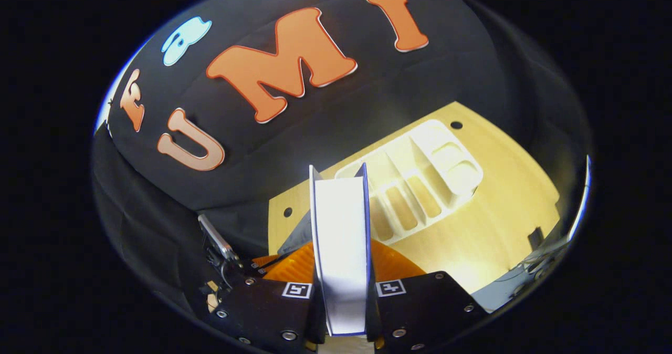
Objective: Open the schoolbag, grab two books from the bookshelf and put them into the schoolbag.
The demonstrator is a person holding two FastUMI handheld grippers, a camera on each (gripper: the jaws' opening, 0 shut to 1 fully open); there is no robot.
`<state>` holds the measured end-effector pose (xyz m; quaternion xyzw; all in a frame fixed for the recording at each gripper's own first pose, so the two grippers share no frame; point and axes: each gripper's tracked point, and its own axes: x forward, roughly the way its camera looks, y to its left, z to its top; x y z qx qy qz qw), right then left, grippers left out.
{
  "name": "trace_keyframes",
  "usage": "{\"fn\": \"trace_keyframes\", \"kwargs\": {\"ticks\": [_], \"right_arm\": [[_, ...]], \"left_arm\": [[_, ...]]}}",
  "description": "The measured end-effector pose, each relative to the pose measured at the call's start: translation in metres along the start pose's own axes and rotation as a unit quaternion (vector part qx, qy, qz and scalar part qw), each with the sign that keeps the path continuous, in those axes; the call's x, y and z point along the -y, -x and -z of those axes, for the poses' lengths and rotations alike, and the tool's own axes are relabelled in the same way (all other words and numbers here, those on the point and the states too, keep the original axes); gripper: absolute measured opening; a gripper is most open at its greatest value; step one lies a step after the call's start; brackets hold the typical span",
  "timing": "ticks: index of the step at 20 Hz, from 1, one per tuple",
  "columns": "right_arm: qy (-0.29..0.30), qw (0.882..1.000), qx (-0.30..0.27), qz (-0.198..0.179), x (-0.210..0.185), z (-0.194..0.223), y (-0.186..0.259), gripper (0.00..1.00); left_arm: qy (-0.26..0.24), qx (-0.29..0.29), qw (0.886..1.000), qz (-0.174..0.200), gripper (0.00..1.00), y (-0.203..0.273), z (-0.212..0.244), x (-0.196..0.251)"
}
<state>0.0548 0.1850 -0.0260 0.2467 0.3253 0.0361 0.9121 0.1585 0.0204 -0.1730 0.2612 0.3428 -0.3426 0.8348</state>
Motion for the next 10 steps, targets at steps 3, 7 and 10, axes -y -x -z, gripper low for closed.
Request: {"fn": "trace_keyframes", "kwargs": {"ticks": [3, 7, 10], "right_arm": [[-0.078, 0.996, -0.013, -0.044, 0.010, 0.038, -0.017, 0.30], [-0.141, 0.988, -0.029, -0.063, 0.036, 0.084, -0.049, 0.30], [-0.196, 0.975, -0.048, -0.096, 0.038, 0.114, -0.077, 0.30]], "left_arm": [[0.004, -0.004, 1.000, -0.010, 0.02, 0.000, -0.001, -0.009], [-0.007, -0.004, 1.000, -0.022, 0.02, 0.006, -0.005, -0.015], [-0.017, -0.006, 0.999, -0.030, 0.02, 0.008, -0.009, -0.019]]}}
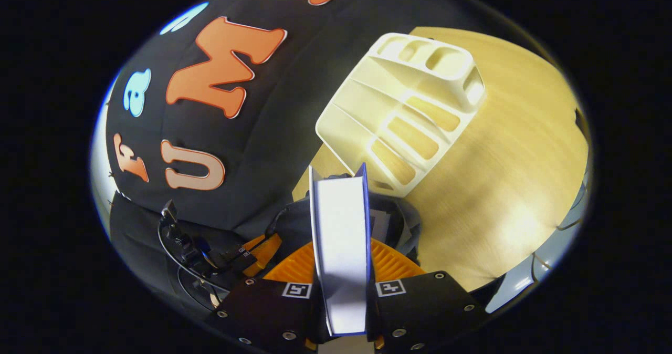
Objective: Open the schoolbag, grab two books from the bookshelf and put them into the schoolbag.
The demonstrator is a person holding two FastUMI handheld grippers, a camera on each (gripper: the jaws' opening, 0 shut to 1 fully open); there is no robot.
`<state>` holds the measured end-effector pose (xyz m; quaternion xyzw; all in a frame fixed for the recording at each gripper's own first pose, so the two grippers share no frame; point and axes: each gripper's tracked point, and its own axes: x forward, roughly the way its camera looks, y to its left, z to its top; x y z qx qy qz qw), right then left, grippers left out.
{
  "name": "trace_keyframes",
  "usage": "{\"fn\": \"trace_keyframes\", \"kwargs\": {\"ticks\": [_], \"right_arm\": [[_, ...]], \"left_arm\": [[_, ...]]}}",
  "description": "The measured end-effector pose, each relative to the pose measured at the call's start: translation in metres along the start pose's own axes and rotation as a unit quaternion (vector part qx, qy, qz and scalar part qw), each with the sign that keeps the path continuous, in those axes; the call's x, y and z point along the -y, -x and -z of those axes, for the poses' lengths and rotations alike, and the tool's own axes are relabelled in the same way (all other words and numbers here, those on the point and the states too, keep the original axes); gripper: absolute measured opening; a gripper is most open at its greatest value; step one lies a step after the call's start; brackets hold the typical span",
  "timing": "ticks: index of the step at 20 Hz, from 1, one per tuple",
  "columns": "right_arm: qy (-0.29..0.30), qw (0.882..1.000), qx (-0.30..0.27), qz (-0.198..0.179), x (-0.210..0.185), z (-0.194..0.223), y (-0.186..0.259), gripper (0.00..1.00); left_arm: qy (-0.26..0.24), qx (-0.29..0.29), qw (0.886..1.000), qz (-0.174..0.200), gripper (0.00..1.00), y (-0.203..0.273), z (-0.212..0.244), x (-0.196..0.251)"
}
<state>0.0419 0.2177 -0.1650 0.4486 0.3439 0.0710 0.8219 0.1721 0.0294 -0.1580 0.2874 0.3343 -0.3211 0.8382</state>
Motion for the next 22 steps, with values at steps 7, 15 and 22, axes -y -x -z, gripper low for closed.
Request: {"fn": "trace_keyframes", "kwargs": {"ticks": [7, 15, 22], "right_arm": [[-0.096, 0.995, -0.017, -0.038, 0.030, 0.033, -0.077, 0.30], [-0.125, 0.989, 0.002, -0.075, 0.001, 0.049, -0.153, 0.30], [-0.153, 0.987, 0.028, -0.040, -0.007, 0.054, -0.195, 0.26]], "left_arm": [[-0.024, -0.003, 1.000, -0.009, 0.02, 0.006, -0.007, -0.003], [-0.068, 0.007, 0.998, -0.012, 0.02, 0.017, -0.025, 0.011], [-0.083, 0.010, 0.996, -0.010, 0.02, 0.018, -0.028, 0.020]]}}
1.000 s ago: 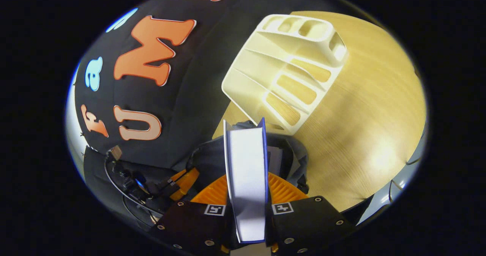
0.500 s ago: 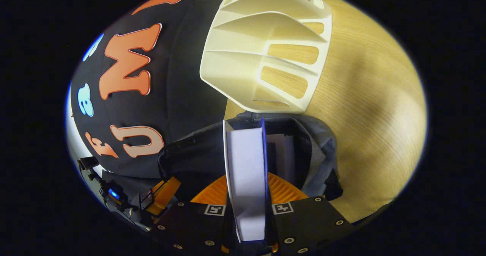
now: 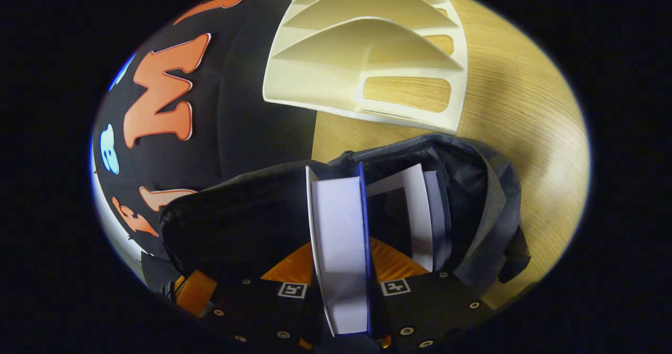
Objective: Open the schoolbag, grab two books from the bookshelf and put them into the schoolbag.
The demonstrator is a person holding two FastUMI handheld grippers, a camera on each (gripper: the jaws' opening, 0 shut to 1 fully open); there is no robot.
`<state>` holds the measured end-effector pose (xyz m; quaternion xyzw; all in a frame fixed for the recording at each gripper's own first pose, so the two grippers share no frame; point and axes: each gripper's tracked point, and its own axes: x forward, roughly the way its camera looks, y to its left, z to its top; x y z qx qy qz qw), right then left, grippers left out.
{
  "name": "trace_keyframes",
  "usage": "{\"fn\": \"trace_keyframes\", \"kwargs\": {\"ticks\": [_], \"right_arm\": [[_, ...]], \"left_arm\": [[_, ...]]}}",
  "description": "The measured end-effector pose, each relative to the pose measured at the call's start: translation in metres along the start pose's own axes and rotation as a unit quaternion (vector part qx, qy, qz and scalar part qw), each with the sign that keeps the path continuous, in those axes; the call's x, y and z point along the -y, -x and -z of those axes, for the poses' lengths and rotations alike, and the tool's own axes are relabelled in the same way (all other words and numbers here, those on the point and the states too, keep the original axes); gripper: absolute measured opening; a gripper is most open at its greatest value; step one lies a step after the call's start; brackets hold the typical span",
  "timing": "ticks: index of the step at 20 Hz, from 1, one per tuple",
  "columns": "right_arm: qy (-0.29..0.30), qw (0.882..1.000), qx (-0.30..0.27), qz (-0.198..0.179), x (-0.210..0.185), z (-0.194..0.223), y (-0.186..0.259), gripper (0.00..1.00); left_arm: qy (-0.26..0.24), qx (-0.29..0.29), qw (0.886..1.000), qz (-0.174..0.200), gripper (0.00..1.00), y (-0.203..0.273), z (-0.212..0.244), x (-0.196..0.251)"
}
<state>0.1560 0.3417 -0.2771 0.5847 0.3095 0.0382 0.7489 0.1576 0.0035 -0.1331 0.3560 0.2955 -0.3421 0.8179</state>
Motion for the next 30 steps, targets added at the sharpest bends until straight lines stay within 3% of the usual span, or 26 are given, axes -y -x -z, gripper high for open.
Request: {"fn": "trace_keyframes", "kwargs": {"ticks": [1, 2, 3, 11, 18, 23, 25, 28, 30], "right_arm": [[0.005, 1.000, -0.001, 0.027, 0.008, 0.000, -0.004, 0.42], [0.006, 0.999, -0.008, 0.051, 0.017, 0.002, -0.007, 0.47], [0.002, 0.998, -0.016, 0.068, 0.023, 0.004, -0.007, 0.60], [0.049, 0.984, -0.054, 0.161, 0.056, 0.013, 0.024, 0.99], [0.148, 0.959, -0.056, 0.236, 0.080, -0.030, 0.092, 0.99], [0.241, 0.925, -0.042, 0.290, 0.098, -0.083, 0.135, 0.99], [0.263, 0.918, -0.042, 0.293, 0.096, -0.098, 0.148, 0.99], [0.309, 0.901, -0.038, 0.300, 0.094, -0.124, 0.167, 0.99], [0.347, 0.889, -0.031, 0.297, 0.084, -0.142, 0.177, 0.99]], "left_arm": [[0.003, -0.002, 1.000, -0.003, 0.02, 0.000, 0.001, -0.002], [0.007, -0.003, 1.000, -0.002, 0.02, -0.001, 0.002, -0.002], [0.010, -0.004, 1.000, -0.002, 0.02, -0.002, 0.005, -0.001], [0.071, -0.012, 0.997, 0.028, 0.02, -0.012, 0.027, 0.013], [0.148, -0.020, 0.987, 0.062, 0.02, -0.019, 0.049, 0.060], [0.223, -0.047, 0.971, 0.067, 0.05, -0.024, 0.071, 0.110], [0.251, -0.064, 0.964, 0.068, 0.09, -0.026, 0.073, 0.133], [0.280, -0.067, 0.954, 0.082, 0.24, -0.026, 0.065, 0.165], [0.303, -0.057, 0.948, 0.083, 0.45, -0.024, 0.044, 0.182]]}}
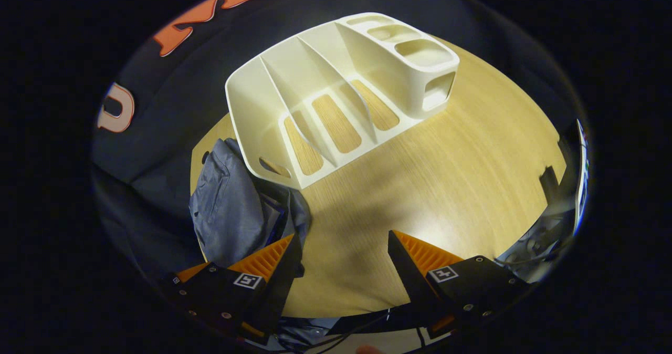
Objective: Open the schoolbag, grab two books from the bookshelf and put them into the schoolbag.
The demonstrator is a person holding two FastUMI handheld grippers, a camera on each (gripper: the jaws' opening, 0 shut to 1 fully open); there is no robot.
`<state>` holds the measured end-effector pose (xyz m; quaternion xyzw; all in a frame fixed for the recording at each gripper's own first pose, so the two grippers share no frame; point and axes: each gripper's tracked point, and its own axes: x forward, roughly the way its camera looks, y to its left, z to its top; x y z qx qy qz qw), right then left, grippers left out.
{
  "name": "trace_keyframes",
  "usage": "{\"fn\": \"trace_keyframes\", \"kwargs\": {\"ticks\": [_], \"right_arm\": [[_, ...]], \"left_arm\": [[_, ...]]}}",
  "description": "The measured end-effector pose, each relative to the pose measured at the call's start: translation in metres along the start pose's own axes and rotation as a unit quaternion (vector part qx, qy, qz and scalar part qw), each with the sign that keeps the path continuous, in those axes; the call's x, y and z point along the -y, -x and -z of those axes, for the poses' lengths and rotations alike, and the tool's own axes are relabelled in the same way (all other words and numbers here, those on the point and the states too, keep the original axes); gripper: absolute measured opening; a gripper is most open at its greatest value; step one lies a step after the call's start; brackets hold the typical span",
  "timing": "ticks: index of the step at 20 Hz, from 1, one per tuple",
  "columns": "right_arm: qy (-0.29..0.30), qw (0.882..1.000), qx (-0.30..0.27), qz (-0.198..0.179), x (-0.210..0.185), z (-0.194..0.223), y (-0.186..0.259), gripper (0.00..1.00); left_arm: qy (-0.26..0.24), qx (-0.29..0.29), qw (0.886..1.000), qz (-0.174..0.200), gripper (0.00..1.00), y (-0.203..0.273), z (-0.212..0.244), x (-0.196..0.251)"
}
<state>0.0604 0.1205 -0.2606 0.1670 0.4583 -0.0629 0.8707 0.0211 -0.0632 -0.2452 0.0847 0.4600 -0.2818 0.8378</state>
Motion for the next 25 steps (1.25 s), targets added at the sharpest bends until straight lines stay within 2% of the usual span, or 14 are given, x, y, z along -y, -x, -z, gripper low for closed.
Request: {"fn": "trace_keyframes", "kwargs": {"ticks": [1, 4, 7, 9, 12, 14, 17, 19, 21, 25], "right_arm": [[0.018, 1.000, 0.012, 0.002, 0.005, -0.010, 0.007, 0.99], [0.059, 0.996, 0.063, -0.005, 0.013, -0.049, 0.039, 0.99], [0.098, 0.985, 0.144, -0.013, 0.014, -0.098, 0.079, 0.99], [0.122, 0.970, 0.211, -0.011, 0.015, -0.130, 0.110, 0.99], [0.150, 0.940, 0.305, -0.018, 0.010, -0.165, 0.168, 0.98], [0.162, 0.915, 0.368, -0.028, 0.007, -0.181, 0.198, 0.98], [0.183, 0.876, 0.444, -0.047, 0.000, -0.187, 0.240, 0.98], [0.199, 0.858, 0.472, -0.051, -0.002, -0.184, 0.258, 0.97], [0.195, 0.853, 0.482, -0.057, -0.002, -0.181, 0.263, 0.97], [0.171, 0.865, 0.465, -0.074, -0.008, -0.171, 0.252, 0.97]], "left_arm": [[0.008, 0.009, 1.000, -0.001, 0.50, 0.001, -0.006, 0.008], [0.027, 0.065, 0.997, -0.030, 0.99, 0.001, -0.040, 0.024], [0.031, 0.143, 0.987, -0.064, 1.00, 0.025, -0.086, 0.037], [0.023, 0.195, 0.977, -0.088, 1.00, 0.046, -0.113, 0.043], [0.012, 0.283, 0.951, -0.126, 0.99, 0.078, -0.146, 0.039], [0.009, 0.340, 0.932, -0.129, 0.99, 0.094, -0.172, 0.043], [0.012, 0.396, 0.909, -0.130, 0.99, 0.115, -0.200, 0.055], [0.010, 0.425, 0.895, -0.137, 0.99, 0.127, -0.208, 0.058], [-0.001, 0.436, 0.887, -0.149, 0.99, 0.138, -0.213, 0.058], [-0.003, 0.429, 0.890, -0.157, 0.98, 0.148, -0.208, 0.052]]}}
